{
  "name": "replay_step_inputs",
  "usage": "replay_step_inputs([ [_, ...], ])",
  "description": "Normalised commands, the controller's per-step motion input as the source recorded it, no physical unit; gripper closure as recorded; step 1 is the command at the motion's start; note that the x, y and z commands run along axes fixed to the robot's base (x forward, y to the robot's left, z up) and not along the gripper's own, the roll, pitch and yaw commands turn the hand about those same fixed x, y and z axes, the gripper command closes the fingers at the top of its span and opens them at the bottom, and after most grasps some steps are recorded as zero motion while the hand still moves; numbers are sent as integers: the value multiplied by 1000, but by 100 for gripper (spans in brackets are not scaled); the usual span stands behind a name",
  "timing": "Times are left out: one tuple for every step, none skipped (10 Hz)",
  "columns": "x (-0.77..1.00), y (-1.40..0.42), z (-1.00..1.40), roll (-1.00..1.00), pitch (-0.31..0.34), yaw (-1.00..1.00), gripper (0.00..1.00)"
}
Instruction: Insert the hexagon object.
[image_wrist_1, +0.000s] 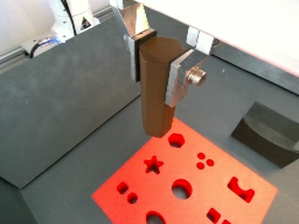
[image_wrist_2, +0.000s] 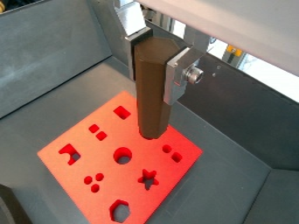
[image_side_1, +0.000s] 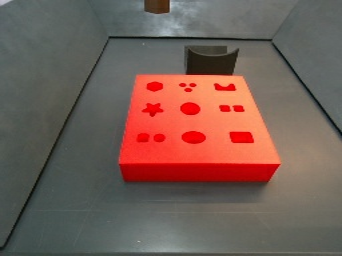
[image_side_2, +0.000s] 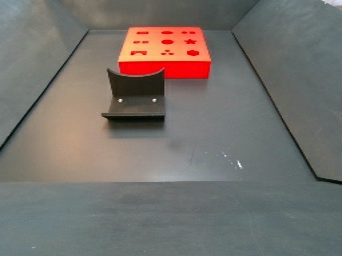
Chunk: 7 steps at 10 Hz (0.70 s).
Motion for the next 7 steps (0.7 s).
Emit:
replay_step_inputs([
  [-26, 0, -151, 66, 0, 0, 100],
  [0, 360, -237, 123, 0, 0, 100],
  [-109, 574, -289, 136, 0, 0, 100],
  [-209, 711, -329, 73, 0, 0, 100],
  [-49, 677, -337, 0, -19, 0, 100],
  [31, 551, -514, -109, -164, 0, 100],
  [0, 474, -511, -110, -271, -31, 100],
])
